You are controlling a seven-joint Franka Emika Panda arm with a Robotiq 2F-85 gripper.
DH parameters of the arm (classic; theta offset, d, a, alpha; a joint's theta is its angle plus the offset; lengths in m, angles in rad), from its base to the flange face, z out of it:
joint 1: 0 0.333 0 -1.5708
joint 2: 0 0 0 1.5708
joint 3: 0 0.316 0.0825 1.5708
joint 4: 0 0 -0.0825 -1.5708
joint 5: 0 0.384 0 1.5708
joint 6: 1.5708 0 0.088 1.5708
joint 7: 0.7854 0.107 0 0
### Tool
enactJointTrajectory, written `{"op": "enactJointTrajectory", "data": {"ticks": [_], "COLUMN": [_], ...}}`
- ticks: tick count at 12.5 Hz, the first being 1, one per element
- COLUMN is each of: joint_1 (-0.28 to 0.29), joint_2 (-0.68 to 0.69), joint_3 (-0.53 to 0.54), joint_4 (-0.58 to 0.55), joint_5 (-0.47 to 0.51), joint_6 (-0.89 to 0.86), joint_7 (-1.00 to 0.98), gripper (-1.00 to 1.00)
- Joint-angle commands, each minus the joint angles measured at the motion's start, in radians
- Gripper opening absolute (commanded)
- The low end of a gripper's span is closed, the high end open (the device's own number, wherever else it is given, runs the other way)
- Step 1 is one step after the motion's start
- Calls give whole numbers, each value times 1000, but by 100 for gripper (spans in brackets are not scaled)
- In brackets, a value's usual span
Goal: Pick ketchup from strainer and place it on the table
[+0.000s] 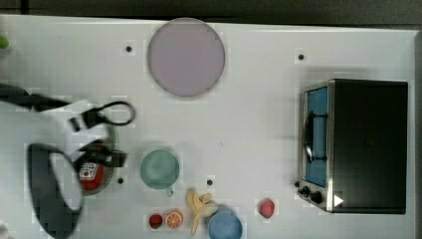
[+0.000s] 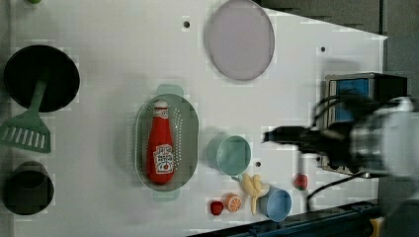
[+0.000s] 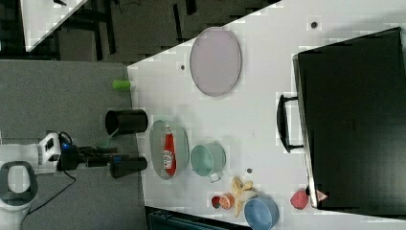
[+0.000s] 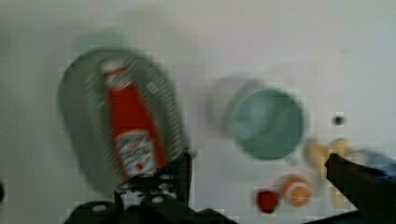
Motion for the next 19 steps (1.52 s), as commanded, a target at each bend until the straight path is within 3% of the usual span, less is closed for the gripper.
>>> {"op": "enactJointTrajectory", "data": {"ticks": [1, 6, 11, 19], "joint_1": [3, 9, 17, 39], "joint_2": [21, 133, 279, 593], "joint_3": [96, 201, 200, 138], "joint_4": [-14, -146, -285, -252], "joint_5": [5, -26, -233, -468], "joint_6": [61, 364, 621, 787], "joint_7": [31, 116, 281, 392], "gripper": [100, 100, 100, 100]}}
